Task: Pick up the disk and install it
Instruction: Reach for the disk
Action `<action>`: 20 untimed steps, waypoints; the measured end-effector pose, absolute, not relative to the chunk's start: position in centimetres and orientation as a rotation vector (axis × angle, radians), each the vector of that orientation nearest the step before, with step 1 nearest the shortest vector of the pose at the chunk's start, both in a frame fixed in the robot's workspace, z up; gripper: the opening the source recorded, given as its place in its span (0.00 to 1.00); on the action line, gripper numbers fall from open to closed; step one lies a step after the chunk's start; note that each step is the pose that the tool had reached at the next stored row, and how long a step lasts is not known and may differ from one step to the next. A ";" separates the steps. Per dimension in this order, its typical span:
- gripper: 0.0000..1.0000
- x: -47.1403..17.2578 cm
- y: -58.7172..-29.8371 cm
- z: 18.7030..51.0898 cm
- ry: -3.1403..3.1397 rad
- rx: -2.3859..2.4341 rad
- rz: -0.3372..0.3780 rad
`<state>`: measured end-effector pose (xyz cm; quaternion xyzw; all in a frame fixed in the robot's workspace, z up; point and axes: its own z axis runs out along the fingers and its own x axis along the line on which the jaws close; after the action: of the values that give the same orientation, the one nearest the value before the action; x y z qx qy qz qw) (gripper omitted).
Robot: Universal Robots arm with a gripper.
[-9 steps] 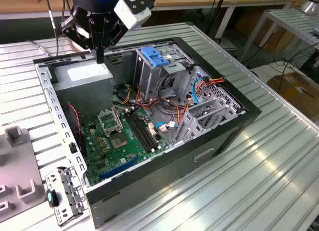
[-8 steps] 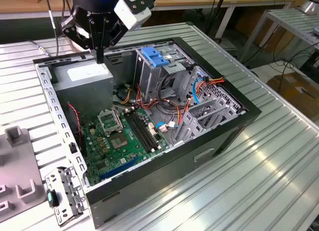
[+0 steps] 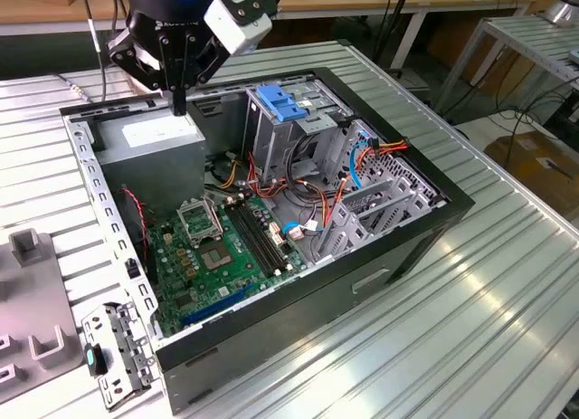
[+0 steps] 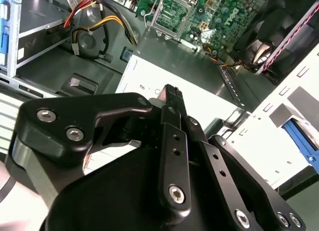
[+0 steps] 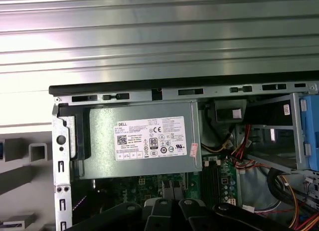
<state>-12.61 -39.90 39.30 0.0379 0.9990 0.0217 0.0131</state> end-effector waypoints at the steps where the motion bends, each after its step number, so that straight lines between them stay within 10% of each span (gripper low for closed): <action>1: 0.11 -12.8 -39.9 39.3 3.112 0.118 0.068; 20: 0.11 -14.2 -39.9 39.0 3.114 0.118 0.068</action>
<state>-14.22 -39.89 38.98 0.0379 0.9990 0.0217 0.0126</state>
